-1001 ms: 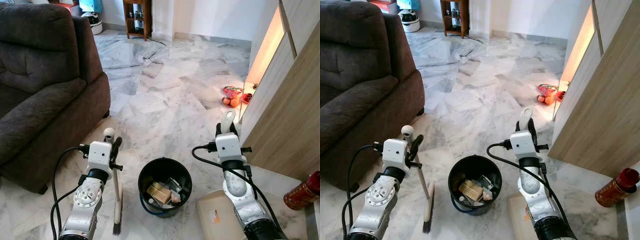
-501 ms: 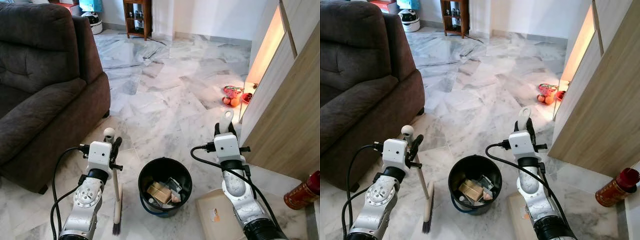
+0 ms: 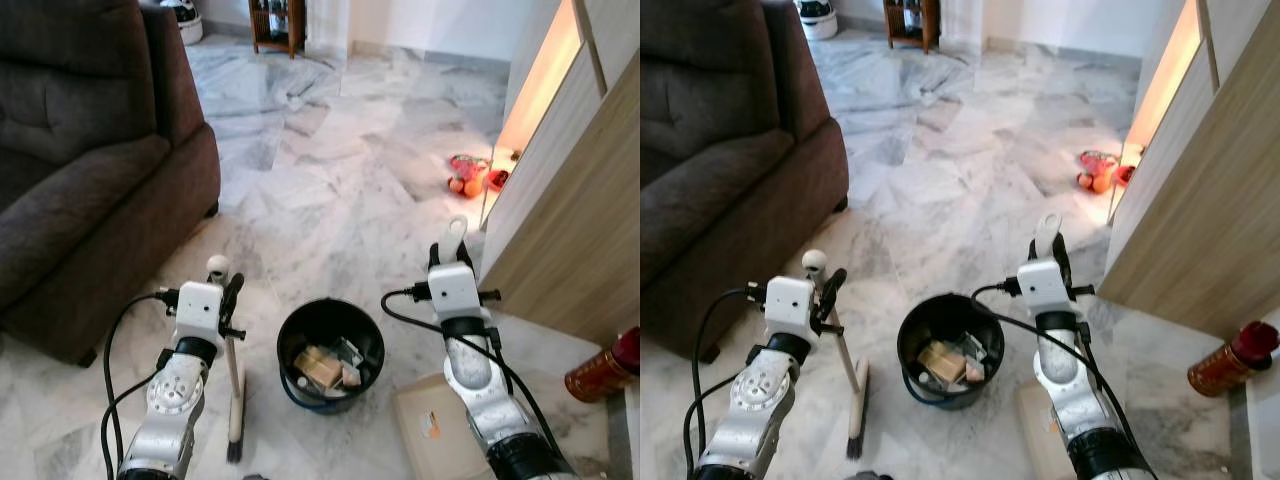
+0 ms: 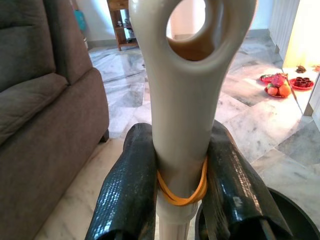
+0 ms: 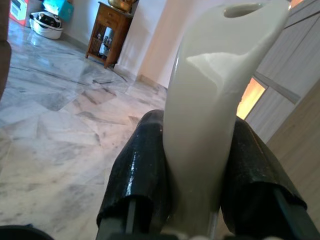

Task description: Sweep floor

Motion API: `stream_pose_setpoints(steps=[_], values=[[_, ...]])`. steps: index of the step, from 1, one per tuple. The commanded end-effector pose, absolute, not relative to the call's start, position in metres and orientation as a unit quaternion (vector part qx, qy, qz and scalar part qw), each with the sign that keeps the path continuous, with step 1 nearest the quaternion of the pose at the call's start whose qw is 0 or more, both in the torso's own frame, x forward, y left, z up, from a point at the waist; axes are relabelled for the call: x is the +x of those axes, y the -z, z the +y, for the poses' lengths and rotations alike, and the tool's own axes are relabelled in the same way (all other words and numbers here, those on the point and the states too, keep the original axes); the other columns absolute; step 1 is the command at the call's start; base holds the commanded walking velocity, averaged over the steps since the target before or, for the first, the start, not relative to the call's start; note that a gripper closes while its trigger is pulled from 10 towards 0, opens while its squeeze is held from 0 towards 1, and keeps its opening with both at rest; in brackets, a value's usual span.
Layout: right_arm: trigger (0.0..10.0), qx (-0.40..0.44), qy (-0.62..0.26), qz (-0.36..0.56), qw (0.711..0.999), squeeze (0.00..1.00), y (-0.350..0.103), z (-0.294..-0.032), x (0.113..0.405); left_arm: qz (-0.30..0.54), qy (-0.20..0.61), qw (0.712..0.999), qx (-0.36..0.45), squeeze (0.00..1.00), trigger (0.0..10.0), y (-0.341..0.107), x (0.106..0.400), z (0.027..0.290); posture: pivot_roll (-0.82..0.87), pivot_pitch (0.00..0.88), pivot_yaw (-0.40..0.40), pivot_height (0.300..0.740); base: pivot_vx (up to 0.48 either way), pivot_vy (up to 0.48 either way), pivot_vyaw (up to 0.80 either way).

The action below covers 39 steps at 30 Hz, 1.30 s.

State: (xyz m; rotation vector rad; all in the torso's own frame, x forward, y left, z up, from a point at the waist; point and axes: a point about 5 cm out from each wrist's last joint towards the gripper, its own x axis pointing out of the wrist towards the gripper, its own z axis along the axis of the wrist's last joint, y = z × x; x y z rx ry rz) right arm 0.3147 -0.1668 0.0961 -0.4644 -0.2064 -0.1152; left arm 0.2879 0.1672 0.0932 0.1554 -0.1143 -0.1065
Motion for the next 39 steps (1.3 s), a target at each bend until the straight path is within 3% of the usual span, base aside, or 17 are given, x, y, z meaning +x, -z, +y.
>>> stream_pose_setpoints(steps=[1, 23, 39], values=[[10.0, -0.234, 0.051, -0.111, 0.965, 0.0, -0.0983, -0.1644, 0.3156, -0.074, 0.05, 0.992, 0.087, 0.0, 10.0, -0.1, 0.2874, 0.1697, 0.13, 0.063, 0.026, 0.74, -0.274, 0.0, 0.0], [10.0, -0.235, 0.05, -0.11, 0.965, 0.0, -0.0971, -0.1637, 0.3165, -0.075, 0.051, 0.992, 0.087, 0.0, 10.0, -0.0999, 0.2872, 0.1682, 0.14, 0.046, 0.023, 0.74, -0.265, 0.0, 0.0], [10.0, -0.223, 0.046, -0.108, 0.968, 0.0, -0.0959, -0.1617, 0.317, -0.072, 0.05, 0.992, 0.09, 0.0, 10.0, -0.0993, 0.2878, 0.1682, 0.14, 0.042, 0.02, 0.74, 0.0, 0.0, 0.0]])
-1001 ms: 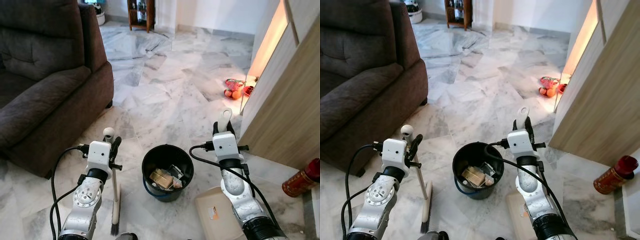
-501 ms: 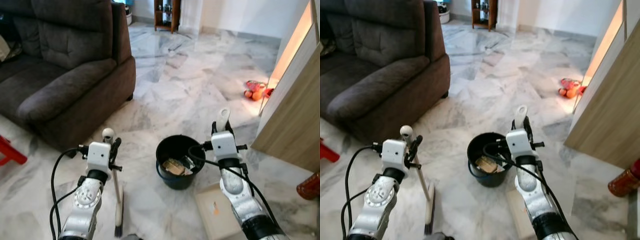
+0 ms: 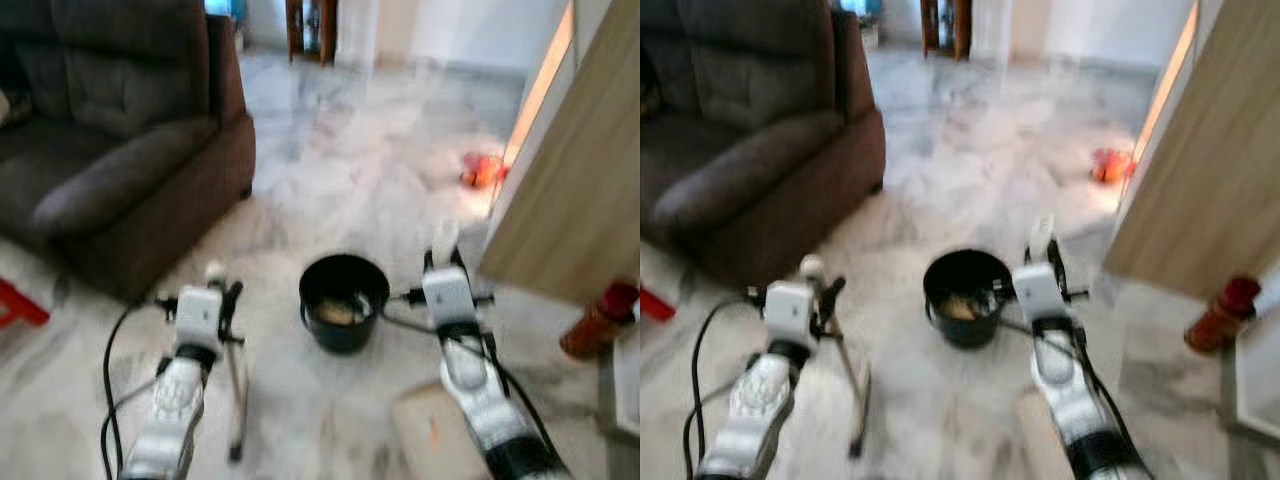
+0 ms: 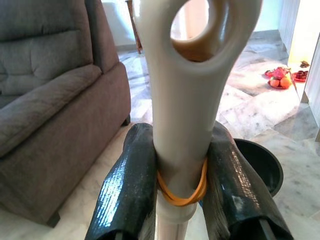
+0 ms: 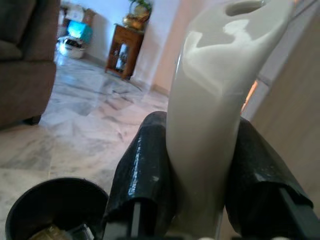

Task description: Sweep floor

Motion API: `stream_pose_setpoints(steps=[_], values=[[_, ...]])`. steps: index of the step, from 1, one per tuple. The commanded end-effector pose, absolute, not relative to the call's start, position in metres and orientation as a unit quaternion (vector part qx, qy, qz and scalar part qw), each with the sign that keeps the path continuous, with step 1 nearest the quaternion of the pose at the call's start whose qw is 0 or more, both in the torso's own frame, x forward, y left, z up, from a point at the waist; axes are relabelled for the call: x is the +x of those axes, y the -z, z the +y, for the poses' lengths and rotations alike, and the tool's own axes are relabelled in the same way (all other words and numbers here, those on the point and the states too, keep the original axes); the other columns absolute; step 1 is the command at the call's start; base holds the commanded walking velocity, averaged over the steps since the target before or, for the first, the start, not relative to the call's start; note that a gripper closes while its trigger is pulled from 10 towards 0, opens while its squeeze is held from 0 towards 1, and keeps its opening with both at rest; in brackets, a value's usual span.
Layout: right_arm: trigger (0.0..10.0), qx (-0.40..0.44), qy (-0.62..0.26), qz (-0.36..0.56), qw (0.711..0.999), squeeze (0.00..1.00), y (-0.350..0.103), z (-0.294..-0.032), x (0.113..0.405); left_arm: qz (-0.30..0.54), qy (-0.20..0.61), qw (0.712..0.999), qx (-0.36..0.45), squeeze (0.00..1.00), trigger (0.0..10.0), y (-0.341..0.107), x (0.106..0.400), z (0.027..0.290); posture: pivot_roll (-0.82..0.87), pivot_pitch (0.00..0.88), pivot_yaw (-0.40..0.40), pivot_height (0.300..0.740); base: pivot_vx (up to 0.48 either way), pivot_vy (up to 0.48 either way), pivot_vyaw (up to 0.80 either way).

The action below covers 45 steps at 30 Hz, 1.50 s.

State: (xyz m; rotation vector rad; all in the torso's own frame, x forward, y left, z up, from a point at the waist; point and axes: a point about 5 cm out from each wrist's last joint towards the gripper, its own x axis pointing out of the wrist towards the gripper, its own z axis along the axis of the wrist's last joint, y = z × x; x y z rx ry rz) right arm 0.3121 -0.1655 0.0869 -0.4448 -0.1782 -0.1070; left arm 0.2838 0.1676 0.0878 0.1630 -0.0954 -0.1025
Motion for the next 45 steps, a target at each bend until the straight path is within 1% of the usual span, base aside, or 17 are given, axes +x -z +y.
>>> stream_pose_setpoints(steps=[1, 27, 36, 41, 45], values=[[10.0, -0.224, 0.045, -0.107, 0.968, 0.0, -0.0958, -0.1615, 0.3171, -0.072, 0.05, 0.992, 0.09, 0.0, 10.0, -0.0992, 0.2879, 0.1682, 0.14, 0.042, 0.021, 0.74, 0.0, 0.0, -0.57], [10.0, -0.234, 0.05, -0.095, 0.966, 0.0, -0.0936, -0.1631, 0.3187, -0.072, 0.05, 0.992, 0.09, 0.0, 10.0, -0.0995, 0.2887, 0.1681, 0.14, 0.047, 0.02, 0.74, 0.0, 0.0, -0.8], [10.0, -0.214, 0.06, -0.086, 0.971, 0.0, -0.0927, -0.1637, 0.3203, -0.072, 0.048, 0.992, 0.089, 0.0, 10.0, -0.1001, 0.2899, 0.169, 0.14, 0.053, 0.021, 0.74, 0.0, 0.0, -0.8], [10.0, -0.214, 0.061, -0.086, 0.971, 0.0, -0.0932, -0.1652, 0.3206, -0.067, 0.051, 0.991, 0.104, 0.0, 10.0, -0.0984, 0.2903, 0.1685, 0.14, 0.056, 0.02, 0.74, 0.0, 0.0, -0.8], [10.0, -0.213, 0.059, -0.083, 0.972, 0.0, -0.0922, -0.1645, 0.3202, -0.066, 0.049, 0.991, 0.105, 0.0, 10.0, -0.0981, 0.29, 0.1682, 0.14, 0.05, 0.019, 0.74, 0.0, -0.352, -0.8]])
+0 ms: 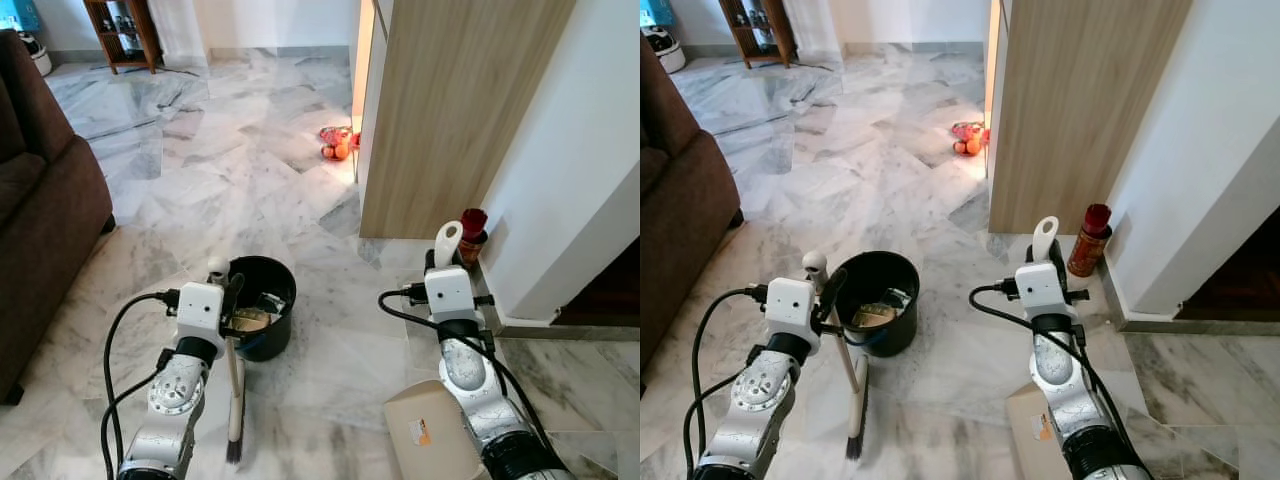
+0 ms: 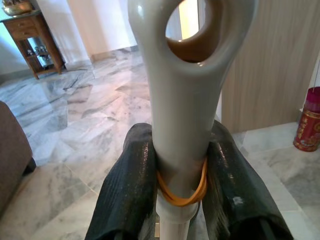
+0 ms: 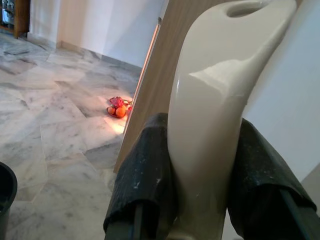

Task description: Sweep floor

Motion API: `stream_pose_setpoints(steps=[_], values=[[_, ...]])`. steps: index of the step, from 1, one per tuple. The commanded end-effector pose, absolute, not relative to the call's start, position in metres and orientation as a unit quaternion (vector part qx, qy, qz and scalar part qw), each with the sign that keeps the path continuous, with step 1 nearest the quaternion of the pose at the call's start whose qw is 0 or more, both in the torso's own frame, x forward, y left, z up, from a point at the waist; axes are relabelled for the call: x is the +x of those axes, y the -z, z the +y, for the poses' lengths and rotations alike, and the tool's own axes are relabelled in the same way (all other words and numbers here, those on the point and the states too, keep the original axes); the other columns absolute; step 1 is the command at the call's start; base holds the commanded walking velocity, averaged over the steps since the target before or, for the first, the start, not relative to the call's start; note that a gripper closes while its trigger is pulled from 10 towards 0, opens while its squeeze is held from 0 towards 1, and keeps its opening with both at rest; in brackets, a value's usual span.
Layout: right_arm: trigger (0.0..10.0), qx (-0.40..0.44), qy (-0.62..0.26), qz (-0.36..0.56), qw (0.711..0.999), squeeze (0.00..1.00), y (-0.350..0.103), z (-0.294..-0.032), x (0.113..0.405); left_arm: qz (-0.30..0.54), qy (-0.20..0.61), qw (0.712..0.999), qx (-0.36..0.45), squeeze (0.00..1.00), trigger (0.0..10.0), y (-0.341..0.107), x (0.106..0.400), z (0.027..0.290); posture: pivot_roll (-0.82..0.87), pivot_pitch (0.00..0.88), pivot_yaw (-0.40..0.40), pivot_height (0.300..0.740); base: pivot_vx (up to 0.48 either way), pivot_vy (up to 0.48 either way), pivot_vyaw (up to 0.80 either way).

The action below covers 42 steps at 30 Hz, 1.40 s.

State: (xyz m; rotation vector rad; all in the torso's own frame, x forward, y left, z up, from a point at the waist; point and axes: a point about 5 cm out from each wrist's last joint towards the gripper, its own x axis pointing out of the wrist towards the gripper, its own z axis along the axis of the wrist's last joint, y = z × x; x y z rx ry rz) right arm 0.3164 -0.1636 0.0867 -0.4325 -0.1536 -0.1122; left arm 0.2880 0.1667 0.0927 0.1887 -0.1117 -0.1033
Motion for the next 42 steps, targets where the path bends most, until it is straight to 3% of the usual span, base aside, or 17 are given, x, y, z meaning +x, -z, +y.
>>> stream_pose_setpoints(steps=[1, 42], values=[[10.0, -0.213, 0.058, -0.083, 0.972, 0.0, -0.0919, -0.1642, 0.3202, -0.066, 0.048, 0.991, 0.105, 0.0, 10.0, -0.098, 0.29, 0.1683, 0.14, 0.05, 0.019, 0.74, 0.0, -0.326, -0.8], [10.0, -0.206, 0.061, -0.069, 0.974, 0.0, -0.0849, -0.1647, 0.3195, -0.061, 0.054, 0.992, 0.096, 0.0, 10.0, -0.0949, 0.2878, 0.1674, 0.15, 0.014, 0.025, 0.74, 0.0, -0.008, -0.8]])
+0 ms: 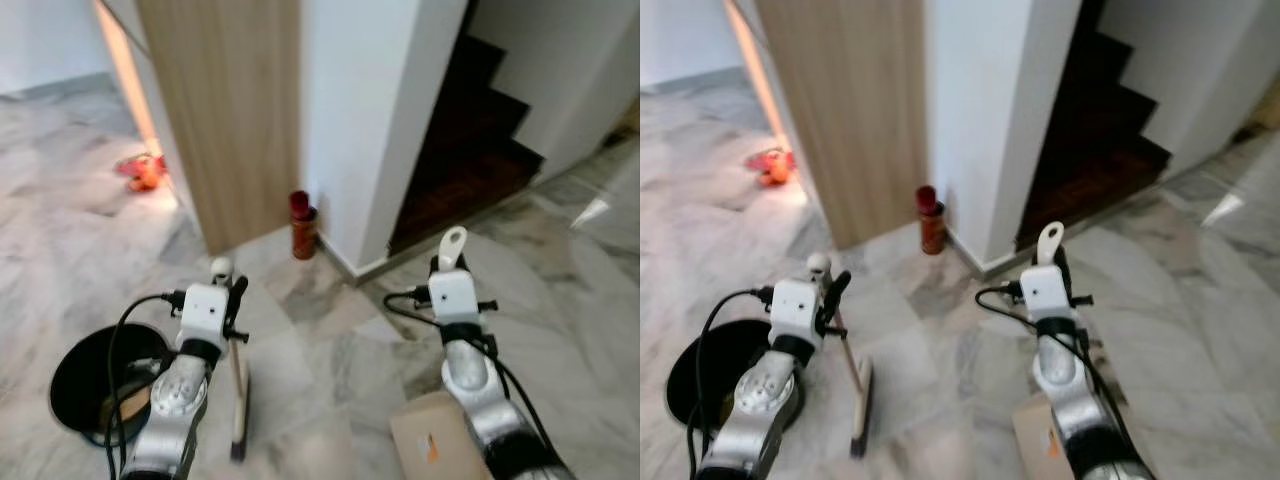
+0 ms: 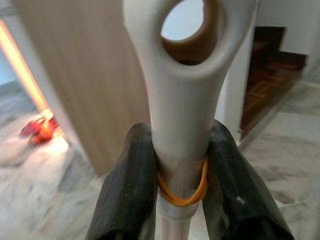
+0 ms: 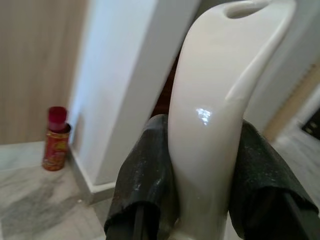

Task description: Sweep floor

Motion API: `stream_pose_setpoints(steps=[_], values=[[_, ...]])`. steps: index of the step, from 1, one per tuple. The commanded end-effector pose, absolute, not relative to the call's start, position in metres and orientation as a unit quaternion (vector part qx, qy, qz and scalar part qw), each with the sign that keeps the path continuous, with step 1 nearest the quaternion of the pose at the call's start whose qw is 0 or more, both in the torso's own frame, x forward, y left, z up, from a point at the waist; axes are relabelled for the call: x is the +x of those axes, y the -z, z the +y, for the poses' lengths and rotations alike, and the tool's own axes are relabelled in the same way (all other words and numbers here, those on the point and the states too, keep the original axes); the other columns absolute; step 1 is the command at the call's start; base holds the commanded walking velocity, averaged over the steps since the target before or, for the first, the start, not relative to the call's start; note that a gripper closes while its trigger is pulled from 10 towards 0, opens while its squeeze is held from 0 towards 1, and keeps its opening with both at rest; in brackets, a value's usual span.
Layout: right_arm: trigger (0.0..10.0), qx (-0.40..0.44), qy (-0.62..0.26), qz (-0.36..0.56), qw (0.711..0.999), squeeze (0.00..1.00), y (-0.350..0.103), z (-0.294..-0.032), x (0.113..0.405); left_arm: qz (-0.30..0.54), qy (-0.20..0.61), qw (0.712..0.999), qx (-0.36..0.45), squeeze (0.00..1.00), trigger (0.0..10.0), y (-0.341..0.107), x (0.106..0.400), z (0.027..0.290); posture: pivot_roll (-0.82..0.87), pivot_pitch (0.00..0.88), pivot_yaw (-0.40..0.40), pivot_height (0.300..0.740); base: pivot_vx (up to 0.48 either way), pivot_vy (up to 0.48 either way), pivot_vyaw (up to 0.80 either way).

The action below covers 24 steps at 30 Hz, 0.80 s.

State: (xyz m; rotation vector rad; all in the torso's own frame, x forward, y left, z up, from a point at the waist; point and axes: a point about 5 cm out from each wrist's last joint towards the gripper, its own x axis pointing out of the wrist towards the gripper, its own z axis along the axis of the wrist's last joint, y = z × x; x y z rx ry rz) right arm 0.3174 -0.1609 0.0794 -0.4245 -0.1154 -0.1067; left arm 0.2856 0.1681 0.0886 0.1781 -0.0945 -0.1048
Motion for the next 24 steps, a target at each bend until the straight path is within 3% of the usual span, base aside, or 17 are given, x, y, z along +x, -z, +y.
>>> stream_pose_setpoints(steps=[1, 20, 24], values=[[10.0, -0.206, 0.061, -0.068, 0.974, 0.0, -0.0847, -0.1647, 0.3195, -0.061, 0.053, 0.992, 0.096, 0.0, 10.0, -0.095, 0.2878, 0.1675, 0.15, 0.014, 0.025, 0.74, 0.0, 0.0, -0.8], [10.0, -0.203, 0.063, -0.067, 0.975, 0.0, -0.0844, -0.1652, 0.3203, -0.064, 0.051, 0.992, 0.093, 0.0, 10.0, -0.0973, 0.2899, 0.1684, 0.15, 0.035, 0.026, 0.74, 0.0, 0.0, -0.8], [10.0, -0.206, 0.056, -0.074, 0.974, 0.0, -0.0844, -0.1619, 0.3191, -0.065, 0.052, 0.992, 0.093, 0.0, 10.0, -0.098, 0.2902, 0.1681, 0.15, 0.042, 0.026, 0.74, 0.331, 0.0, 0.0]])
